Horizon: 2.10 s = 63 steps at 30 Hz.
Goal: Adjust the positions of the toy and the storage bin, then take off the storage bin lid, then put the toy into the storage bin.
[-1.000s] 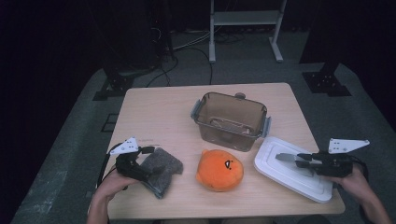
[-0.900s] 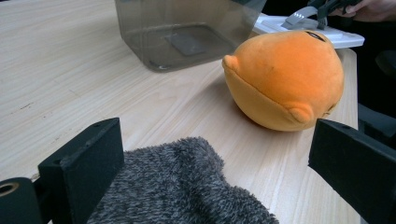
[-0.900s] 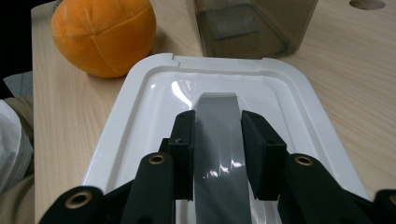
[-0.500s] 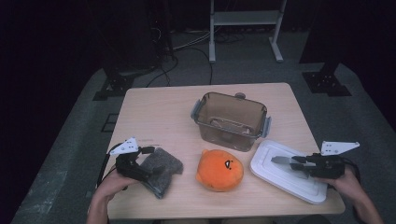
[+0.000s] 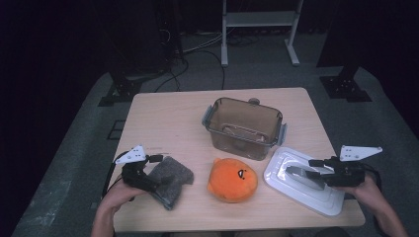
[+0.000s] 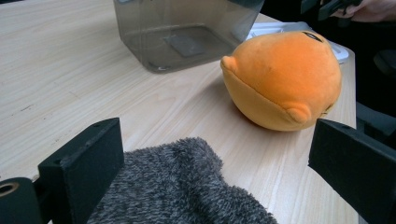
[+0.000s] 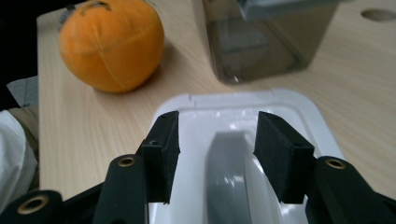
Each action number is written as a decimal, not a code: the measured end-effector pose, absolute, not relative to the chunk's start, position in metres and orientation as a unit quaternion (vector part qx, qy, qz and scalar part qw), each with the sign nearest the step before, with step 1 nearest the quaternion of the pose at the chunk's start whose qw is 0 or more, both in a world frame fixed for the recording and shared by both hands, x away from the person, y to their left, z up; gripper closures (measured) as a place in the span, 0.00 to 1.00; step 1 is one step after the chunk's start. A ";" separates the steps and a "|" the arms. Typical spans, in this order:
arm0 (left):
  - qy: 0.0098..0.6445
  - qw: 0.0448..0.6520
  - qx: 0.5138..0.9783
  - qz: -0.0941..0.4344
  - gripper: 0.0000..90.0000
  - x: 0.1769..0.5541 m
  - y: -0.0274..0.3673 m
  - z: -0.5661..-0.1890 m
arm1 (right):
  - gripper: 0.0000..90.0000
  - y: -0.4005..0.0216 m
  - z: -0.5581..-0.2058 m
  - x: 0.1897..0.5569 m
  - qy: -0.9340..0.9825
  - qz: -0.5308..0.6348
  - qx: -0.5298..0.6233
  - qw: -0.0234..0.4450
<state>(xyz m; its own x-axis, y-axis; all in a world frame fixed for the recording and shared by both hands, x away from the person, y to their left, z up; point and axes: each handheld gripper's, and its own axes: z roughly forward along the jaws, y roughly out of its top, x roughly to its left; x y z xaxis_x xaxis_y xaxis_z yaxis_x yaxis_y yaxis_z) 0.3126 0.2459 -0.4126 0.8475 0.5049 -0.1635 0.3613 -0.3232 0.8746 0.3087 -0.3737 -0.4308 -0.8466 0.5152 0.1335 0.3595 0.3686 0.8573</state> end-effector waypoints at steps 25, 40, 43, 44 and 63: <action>0.266 0.521 0.808 0.071 0.03 0.313 0.251 -0.413 | 0.27 -0.246 -0.348 0.316 0.837 0.532 0.119 0.042; 0.263 0.522 0.809 0.072 0.03 0.312 0.250 -0.411 | 0.25 -0.187 -0.358 0.334 0.849 0.521 0.089 0.009; 0.263 0.523 0.807 0.071 0.03 0.312 0.251 -0.411 | 0.25 -0.179 -0.362 0.337 0.852 0.516 0.084 0.005; 0.263 0.522 0.808 0.071 0.03 0.312 0.250 -0.411 | 0.25 -0.176 -0.362 0.338 0.852 0.516 0.083 0.005; 0.261 0.520 0.810 0.071 0.03 0.312 0.251 -0.411 | 0.24 -0.154 -0.372 0.345 0.860 0.504 0.076 -0.005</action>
<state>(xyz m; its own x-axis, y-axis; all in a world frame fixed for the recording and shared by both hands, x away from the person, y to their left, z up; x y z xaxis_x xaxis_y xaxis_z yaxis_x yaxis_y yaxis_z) 0.3124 0.2508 -0.4106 0.8542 0.4959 -0.1566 0.3486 -0.3226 0.8800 0.3453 -0.1545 -0.3724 -0.9885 0.1246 0.0856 0.1356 0.4800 0.8667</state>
